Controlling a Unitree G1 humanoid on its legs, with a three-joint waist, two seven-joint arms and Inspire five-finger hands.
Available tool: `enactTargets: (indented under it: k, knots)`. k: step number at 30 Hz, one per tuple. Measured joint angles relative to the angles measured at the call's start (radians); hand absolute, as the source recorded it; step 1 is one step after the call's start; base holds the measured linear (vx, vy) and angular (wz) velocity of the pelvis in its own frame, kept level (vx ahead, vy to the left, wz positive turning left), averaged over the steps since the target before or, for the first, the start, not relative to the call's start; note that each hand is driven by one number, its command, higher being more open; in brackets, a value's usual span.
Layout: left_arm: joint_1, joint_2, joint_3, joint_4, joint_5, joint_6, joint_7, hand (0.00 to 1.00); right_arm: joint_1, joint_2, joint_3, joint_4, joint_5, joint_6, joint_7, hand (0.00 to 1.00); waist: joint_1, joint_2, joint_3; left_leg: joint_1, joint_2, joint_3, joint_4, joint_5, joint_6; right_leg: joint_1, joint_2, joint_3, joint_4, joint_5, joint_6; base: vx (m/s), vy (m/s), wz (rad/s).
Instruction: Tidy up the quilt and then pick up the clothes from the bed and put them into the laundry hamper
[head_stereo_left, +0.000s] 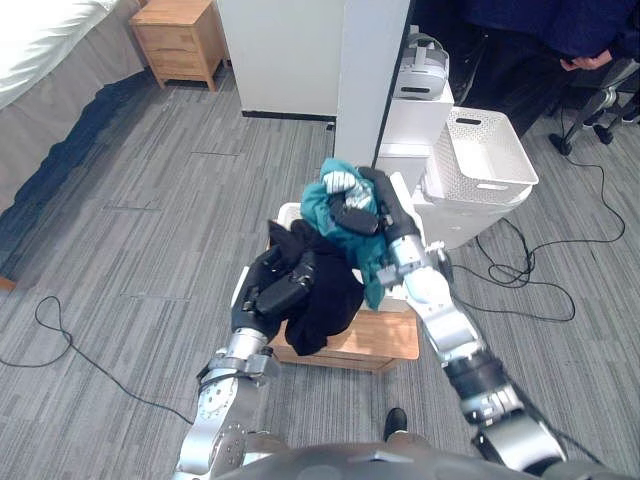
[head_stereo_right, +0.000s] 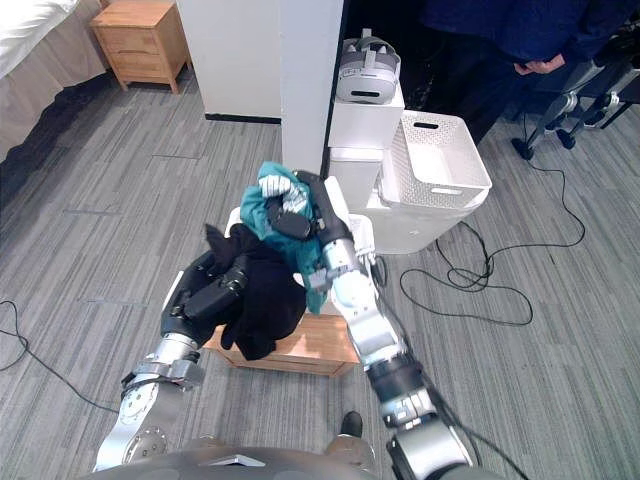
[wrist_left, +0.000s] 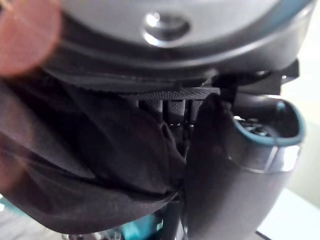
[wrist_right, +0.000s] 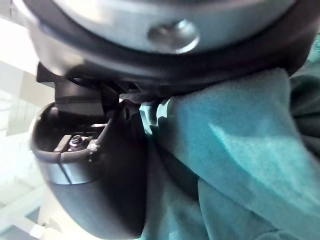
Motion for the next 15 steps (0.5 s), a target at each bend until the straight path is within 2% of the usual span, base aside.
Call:
enactTargets:
  k: [2,6,7,10,15]
  knots:
    - [-0.001,0.029,-0.031,-0.074,-0.083,0.0,-0.062,0.0,-0.084,-0.022,0.0,0.099,0.0,0.0,-0.001,0.0,-0.009,0.001,-0.001,-0.003,-0.004,-0.013,-0.03,0.022,0.0,-0.003,0.001,-0.014,-0.002,0.001,-0.002,-0.02,-0.021,0.18]
    - [-0.024,0.078,-0.031,-0.151,-0.2,0.0,-0.118,0.0,-0.184,-0.076,0.0,0.241,0.0,0.003,-0.005,0.0,-0.009,0.011,-0.006,-0.054,-0.01,-0.044,-0.049,0.048,0.003,-0.032,-0.001,-0.043,-0.012,0.015,-0.009,-0.04,-0.017,0.19]
    - [-0.032,0.086,-0.028,-0.159,-0.215,-0.001,-0.121,0.0,-0.199,-0.087,-0.001,0.259,0.0,0.003,-0.006,1.0,-0.009,0.014,-0.007,-0.066,-0.011,-0.051,-0.055,0.056,0.003,-0.04,-0.002,-0.052,-0.016,0.019,-0.01,-0.05,-0.028,0.25]
    - [-0.06,0.11,-0.008,-0.172,-0.239,-0.003,-0.122,0.0,-0.259,-0.126,-0.002,0.337,0.0,0.009,-0.015,1.0,-0.007,0.036,0.0,-0.099,-0.015,-0.071,-0.103,0.101,0.006,-0.075,0.001,-0.076,-0.017,0.025,-0.015,-0.04,-0.024,0.23]
    - [-0.086,0.14,0.014,-0.172,-0.236,-0.019,-0.101,0.0,-0.265,-0.143,-0.004,0.422,0.0,0.029,-0.017,1.0,-0.01,0.068,0.015,-0.111,-0.015,-0.075,-0.104,0.108,0.008,-0.086,0.001,-0.078,-0.017,0.03,-0.02,0.0,-0.002,0.01]
